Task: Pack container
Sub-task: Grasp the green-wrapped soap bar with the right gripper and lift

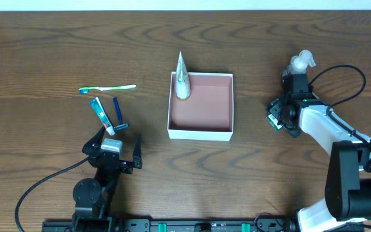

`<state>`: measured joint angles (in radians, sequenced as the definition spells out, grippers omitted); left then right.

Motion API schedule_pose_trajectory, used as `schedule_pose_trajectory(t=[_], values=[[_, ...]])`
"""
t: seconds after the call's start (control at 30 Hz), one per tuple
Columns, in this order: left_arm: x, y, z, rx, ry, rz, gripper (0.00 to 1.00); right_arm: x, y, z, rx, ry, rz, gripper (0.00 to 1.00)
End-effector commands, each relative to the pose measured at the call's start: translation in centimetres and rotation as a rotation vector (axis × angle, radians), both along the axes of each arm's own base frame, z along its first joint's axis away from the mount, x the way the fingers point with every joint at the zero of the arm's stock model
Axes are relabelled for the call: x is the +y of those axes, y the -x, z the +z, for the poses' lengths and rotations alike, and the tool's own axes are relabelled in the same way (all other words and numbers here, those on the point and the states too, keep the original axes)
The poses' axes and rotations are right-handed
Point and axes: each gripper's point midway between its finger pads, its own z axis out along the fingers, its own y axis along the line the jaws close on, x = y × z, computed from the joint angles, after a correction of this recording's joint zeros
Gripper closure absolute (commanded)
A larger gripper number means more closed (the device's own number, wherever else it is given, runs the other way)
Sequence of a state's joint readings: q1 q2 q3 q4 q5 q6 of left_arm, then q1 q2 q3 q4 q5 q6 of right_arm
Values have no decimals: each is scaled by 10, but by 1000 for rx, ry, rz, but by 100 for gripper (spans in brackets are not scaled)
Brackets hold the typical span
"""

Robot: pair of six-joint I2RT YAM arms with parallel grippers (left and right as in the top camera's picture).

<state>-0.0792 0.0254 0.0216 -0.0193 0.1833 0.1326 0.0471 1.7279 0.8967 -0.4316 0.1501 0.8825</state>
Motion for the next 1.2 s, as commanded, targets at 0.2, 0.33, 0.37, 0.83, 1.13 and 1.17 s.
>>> schedule_pose_trajectory(t=[0.2,0.33,0.37,0.83,1.13,1.17], values=[[-1,1,-16,48,-15,-7,2,2,11,-12,72,13,124,58],[-1,1,-16,48,-15,-7,2,8,11,-13,76,-6,180,70],[-1,1,-16,48,-15,-7,2,10,10,-13,73,-15,196,72],[-1,1,-16,48,-15,-7,2,69,-8,43,-127,-251,501,77],[-1,1,-16,48,-15,-7,2,77,3,138,-359,-246,556,77],[-1,1,-16,48,-15,-7,2,79,5,149,-391,-249,567,77]])
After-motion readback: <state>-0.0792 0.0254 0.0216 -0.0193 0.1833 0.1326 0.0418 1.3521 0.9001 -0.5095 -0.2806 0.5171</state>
